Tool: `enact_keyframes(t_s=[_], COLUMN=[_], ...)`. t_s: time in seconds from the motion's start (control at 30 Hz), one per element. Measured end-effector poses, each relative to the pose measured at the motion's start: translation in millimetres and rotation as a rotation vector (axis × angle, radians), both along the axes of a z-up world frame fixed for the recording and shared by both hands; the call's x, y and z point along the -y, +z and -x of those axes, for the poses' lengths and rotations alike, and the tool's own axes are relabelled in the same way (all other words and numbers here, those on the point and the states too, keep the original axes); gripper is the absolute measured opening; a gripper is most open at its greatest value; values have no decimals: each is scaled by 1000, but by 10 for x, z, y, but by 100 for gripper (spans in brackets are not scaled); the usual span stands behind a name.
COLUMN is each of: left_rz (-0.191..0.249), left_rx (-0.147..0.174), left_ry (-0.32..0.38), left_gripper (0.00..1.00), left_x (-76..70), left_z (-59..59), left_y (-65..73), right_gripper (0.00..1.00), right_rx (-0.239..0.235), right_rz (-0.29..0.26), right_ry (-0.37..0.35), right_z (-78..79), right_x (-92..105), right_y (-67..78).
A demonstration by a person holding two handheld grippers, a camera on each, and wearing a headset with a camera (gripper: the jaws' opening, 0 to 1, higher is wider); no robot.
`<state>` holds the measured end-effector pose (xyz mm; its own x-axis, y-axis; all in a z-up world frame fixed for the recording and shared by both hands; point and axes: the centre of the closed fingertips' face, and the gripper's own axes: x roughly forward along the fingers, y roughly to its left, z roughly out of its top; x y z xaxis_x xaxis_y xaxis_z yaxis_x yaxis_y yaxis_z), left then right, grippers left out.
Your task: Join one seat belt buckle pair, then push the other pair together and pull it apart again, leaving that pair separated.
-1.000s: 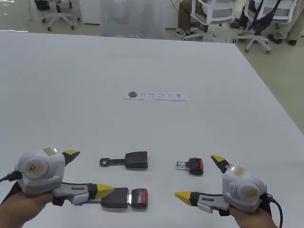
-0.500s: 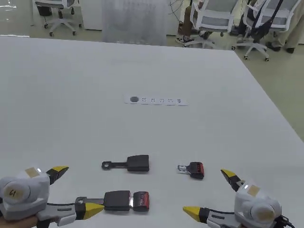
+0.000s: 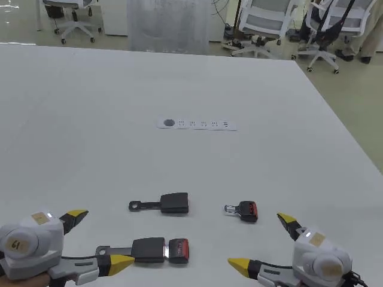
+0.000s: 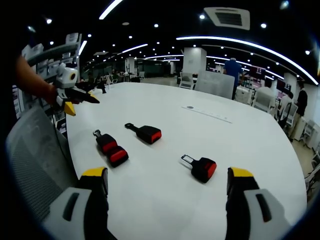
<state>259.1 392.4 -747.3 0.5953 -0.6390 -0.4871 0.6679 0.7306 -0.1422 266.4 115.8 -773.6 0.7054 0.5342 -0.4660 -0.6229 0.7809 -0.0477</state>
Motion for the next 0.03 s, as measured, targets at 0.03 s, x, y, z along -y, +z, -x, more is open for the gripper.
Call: enact_keyframes(t_s=[0.03], left_rz=[-1], left_rx=[1], left_ry=[1], left_gripper=[100], left_x=[-1], left_z=[-4], left_y=[1], right_gripper=[100], right_rx=[1], right_rz=[-3], right_ry=[-2], right_z=[-7], right_x=[2], right_y=[5])
